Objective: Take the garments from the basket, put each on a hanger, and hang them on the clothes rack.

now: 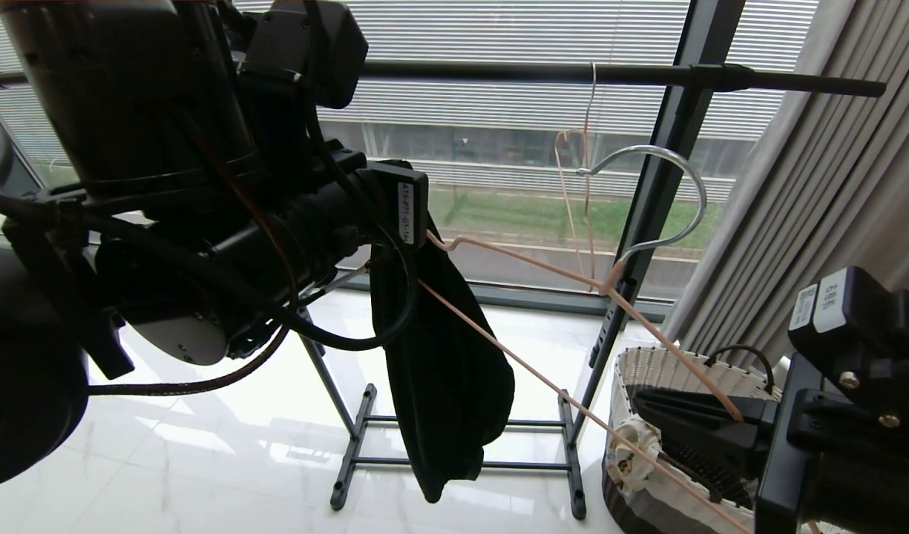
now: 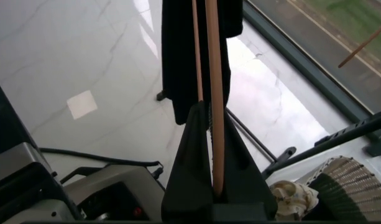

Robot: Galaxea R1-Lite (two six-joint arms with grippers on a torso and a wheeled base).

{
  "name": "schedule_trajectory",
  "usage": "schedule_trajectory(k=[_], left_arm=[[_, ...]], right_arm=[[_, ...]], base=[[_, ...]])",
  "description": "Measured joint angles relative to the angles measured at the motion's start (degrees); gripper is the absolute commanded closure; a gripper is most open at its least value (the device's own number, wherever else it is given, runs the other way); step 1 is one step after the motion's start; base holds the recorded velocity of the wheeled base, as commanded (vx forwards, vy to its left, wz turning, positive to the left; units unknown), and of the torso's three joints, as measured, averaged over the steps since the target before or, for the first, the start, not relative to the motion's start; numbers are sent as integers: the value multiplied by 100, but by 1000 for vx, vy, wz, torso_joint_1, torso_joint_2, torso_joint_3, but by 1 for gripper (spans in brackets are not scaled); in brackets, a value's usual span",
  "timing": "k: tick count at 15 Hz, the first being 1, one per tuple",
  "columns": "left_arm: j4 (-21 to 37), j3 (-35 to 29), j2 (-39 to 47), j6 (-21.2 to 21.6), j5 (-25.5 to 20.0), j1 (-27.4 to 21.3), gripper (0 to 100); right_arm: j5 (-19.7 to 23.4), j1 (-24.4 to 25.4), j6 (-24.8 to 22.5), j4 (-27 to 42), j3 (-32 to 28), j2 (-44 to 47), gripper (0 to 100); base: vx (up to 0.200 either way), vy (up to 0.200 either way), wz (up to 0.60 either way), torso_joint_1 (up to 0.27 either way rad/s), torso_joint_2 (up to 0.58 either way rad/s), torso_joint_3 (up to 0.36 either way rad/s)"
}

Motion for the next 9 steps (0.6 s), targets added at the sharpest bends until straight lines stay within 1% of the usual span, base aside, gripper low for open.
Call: schedule_trajectory(k=[3, 5, 9], left_arm=[[2, 0, 5, -29, 273, -419, 100], [5, 0, -1, -22, 312, -717, 100], [7, -1, -17, -22, 352, -1163, 100]], right_arm=[[-5, -22, 177, -204, -17, 206, 100], [-9, -57, 210, -305, -57, 399, 100], [-5, -212, 263, -427, -157, 769, 100]], base=[[0, 0, 0, 0, 0, 0], [0, 0, 0, 0, 0, 0], [0, 0, 0, 0, 0, 0]])
